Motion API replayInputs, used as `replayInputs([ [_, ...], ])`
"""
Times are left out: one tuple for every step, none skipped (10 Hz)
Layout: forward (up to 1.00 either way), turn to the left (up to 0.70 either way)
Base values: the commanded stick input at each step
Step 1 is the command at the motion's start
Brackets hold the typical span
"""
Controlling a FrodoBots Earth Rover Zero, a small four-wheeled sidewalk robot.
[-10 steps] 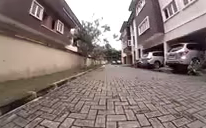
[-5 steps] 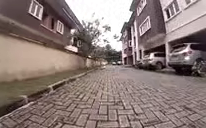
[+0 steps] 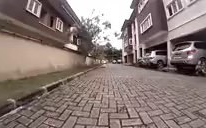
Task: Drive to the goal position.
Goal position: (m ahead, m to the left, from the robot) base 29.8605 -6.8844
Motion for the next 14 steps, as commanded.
replayInputs([
  [0.5, 0.0],
  [0.5, 0.0],
  [0.5, 0.0],
  [0.5, 0.0],
  [0.5, 0.0],
  [0.5, 0.0],
  [0.5, 0.0],
  [0.5, 0.0],
  [0.5, 0.0],
  [0.5, 0.0],
  [0.5, 0.0],
  [0.5, 0.0],
  [0.5, 0.0],
  [0.5, 0.0],
])
